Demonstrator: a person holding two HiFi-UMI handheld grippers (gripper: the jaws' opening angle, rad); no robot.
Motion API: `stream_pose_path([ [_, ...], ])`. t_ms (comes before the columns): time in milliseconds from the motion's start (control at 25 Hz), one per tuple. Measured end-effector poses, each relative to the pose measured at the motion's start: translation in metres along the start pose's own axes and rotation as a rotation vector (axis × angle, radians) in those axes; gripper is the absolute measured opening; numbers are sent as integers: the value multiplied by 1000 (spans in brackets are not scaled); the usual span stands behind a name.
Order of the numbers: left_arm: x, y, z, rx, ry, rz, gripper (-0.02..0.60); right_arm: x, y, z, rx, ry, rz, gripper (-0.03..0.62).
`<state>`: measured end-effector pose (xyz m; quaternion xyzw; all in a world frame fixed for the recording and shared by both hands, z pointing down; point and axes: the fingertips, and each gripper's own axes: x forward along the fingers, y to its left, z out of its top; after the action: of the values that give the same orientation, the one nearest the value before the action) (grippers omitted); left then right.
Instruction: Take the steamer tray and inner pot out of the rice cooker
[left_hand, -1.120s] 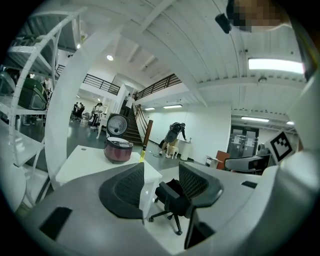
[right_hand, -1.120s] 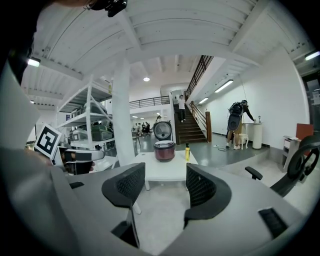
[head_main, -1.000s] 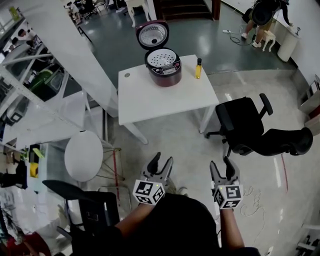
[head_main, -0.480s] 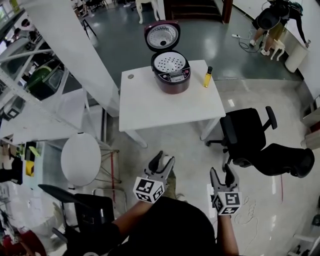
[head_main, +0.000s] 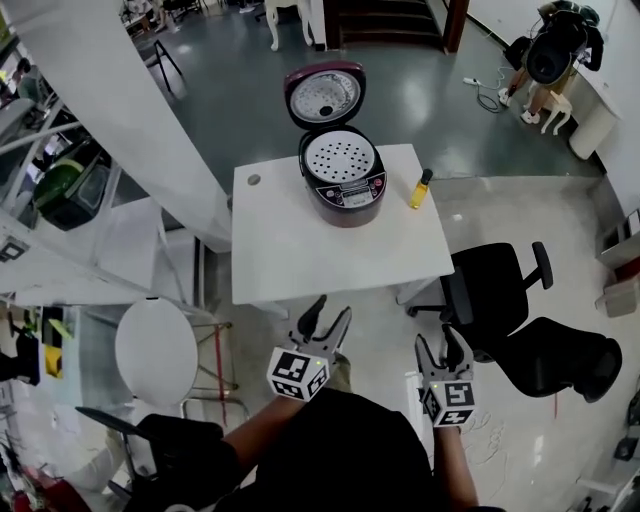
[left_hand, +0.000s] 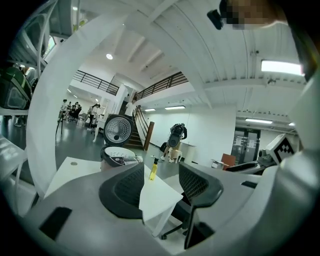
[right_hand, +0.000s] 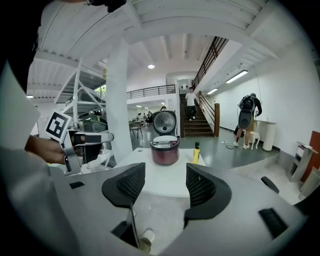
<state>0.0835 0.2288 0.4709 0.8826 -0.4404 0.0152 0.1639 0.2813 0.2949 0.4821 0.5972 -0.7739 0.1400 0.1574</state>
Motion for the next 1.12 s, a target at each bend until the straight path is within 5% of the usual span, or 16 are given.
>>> stream_pose_path([
  [600, 79, 136, 55, -40, -12, 6, 195, 165, 8, 84, 81, -18, 1, 224],
  [1120, 105, 182, 54, -109, 5, 54, 195, 233, 31, 133, 58, -36, 81, 224],
])
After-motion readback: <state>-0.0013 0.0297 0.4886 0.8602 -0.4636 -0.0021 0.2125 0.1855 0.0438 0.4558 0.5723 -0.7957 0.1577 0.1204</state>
